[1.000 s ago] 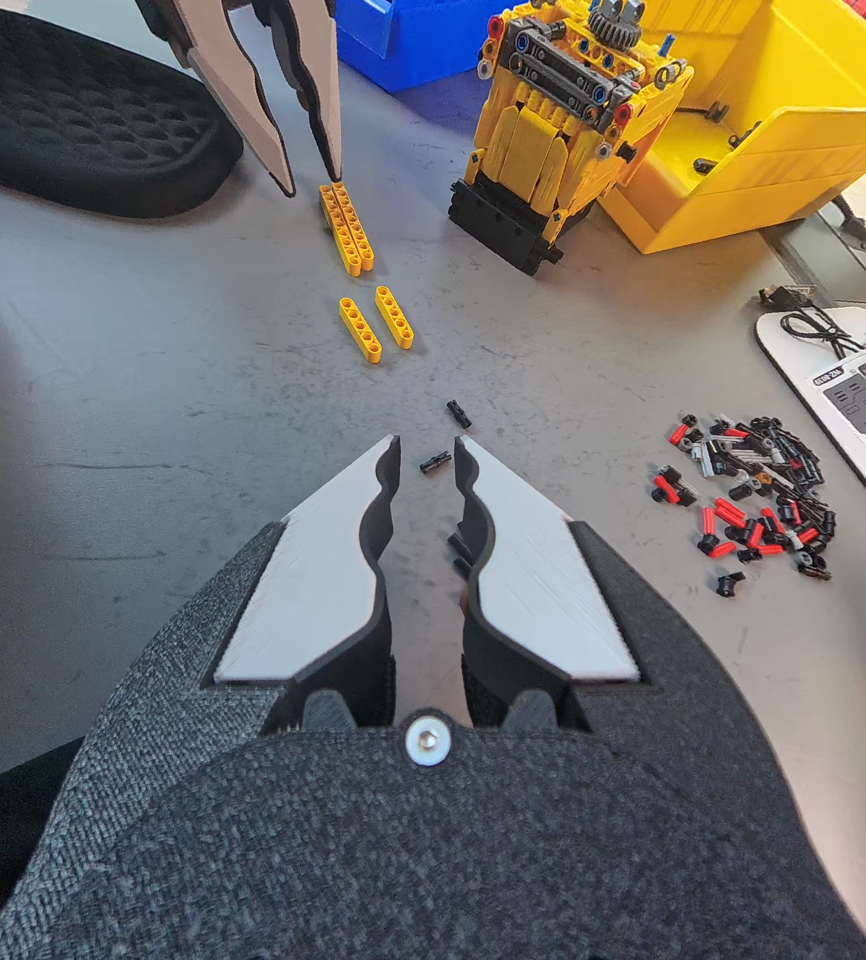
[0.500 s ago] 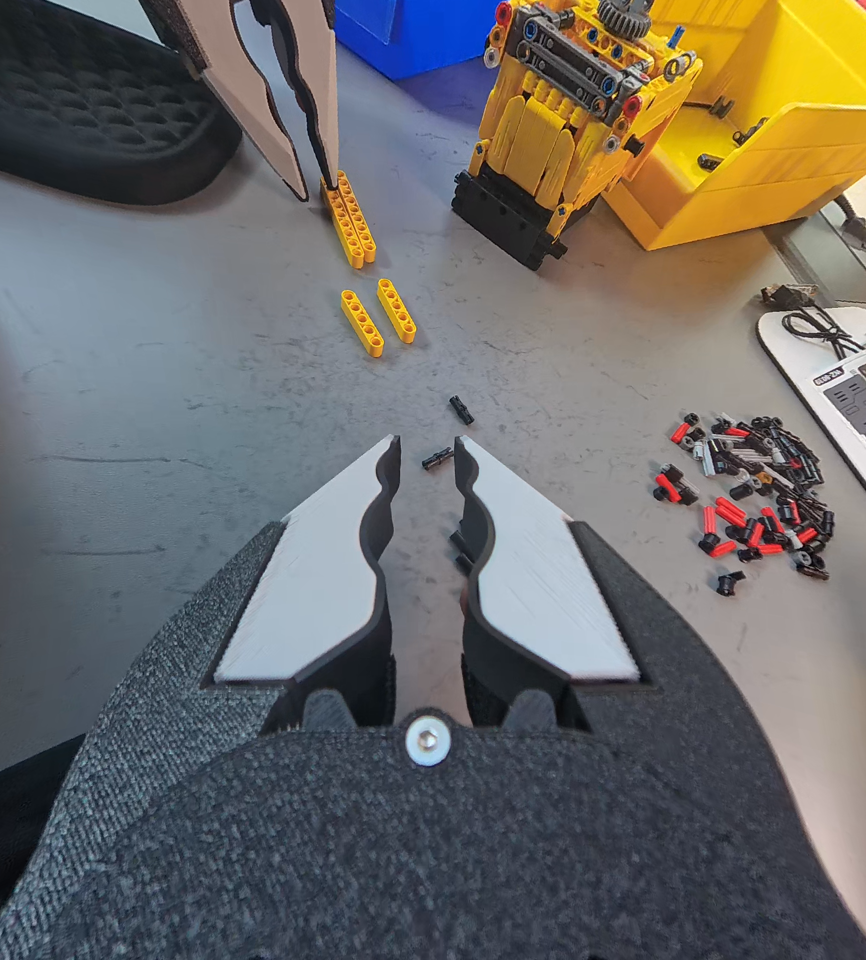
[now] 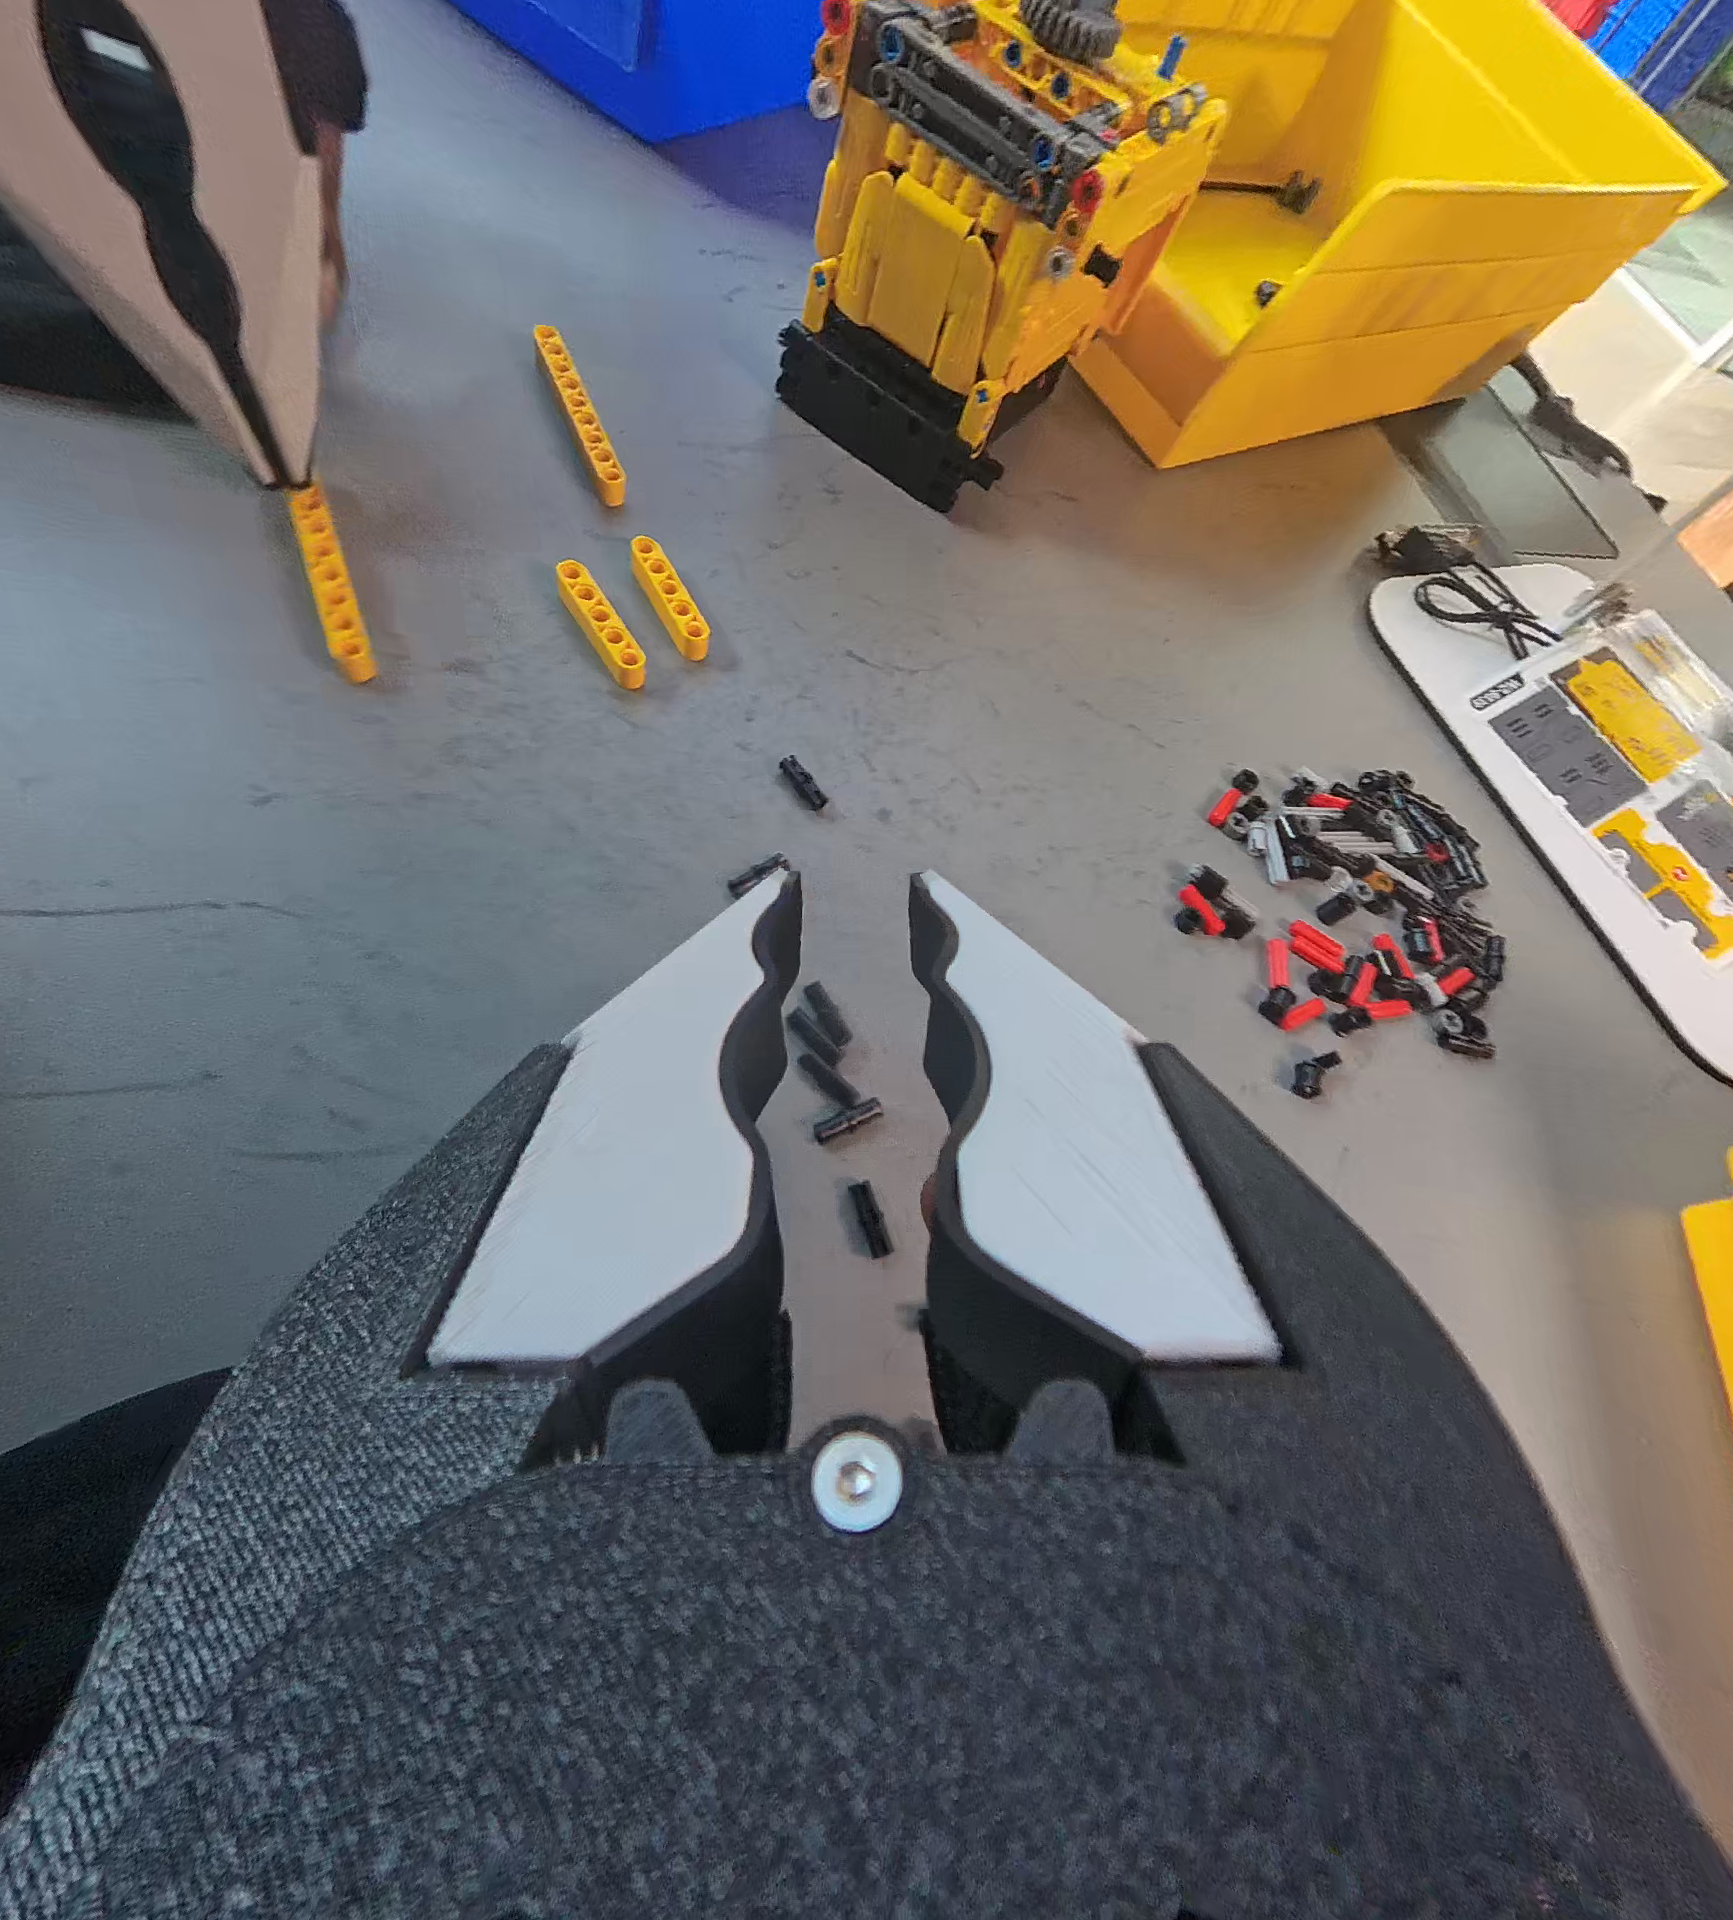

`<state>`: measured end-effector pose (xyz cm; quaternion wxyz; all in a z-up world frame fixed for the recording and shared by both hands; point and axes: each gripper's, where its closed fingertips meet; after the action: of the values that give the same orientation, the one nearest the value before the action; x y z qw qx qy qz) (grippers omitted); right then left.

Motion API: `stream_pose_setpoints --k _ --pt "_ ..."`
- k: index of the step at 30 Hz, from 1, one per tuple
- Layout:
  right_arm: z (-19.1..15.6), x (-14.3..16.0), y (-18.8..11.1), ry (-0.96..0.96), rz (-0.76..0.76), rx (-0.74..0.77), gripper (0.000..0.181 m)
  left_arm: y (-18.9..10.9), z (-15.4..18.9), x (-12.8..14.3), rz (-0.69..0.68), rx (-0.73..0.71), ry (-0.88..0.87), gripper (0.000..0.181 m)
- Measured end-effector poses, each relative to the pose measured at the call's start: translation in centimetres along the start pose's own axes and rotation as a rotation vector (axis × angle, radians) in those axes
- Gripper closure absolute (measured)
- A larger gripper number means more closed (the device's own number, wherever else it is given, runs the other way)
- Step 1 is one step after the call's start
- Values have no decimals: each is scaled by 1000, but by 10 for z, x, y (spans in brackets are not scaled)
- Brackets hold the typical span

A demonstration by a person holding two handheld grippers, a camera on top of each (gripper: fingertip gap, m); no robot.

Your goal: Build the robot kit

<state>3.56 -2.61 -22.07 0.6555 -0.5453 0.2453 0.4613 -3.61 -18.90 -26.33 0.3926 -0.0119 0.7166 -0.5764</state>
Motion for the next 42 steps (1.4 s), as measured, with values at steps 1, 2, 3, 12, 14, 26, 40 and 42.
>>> stream_pose_setpoints --k 1,2,3,12,14,26,40,42 --pt "5 0 -3 15 4 14 161 3 4 -5 10 9 16 181" --pt "10 -1 -5 30 10 24 161 7 6 -11 20 8 33 181" --pt "13 -1 -7 41 17 29 161 12 8 -18 31 12 49 181" --pt "6 1 1 29 16 17 161 54 -17 -80 98 -3 135 181" --pt "7 3 2 39 20 19 161 55 -19 -83 101 16 130 181" --pt "26 -13 18 14 128 129 161 -11 -85 -116 675 -185 -178 150" --pt "58 -52 25 73 236 105 156 -47 -162 -126 819 -591 -248 137" --pt "65 -52 28 91 224 106 150 -38 -172 -129 777 -600 -208 137"
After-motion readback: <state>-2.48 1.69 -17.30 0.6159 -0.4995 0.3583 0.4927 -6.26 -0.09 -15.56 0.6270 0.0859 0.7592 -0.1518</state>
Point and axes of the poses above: each gripper's, where its closed fingertips meet, y out along the fingers, x out of its underside, z = x × y across the jaws, and after that the axes turned 3 degrees about x, right-handed
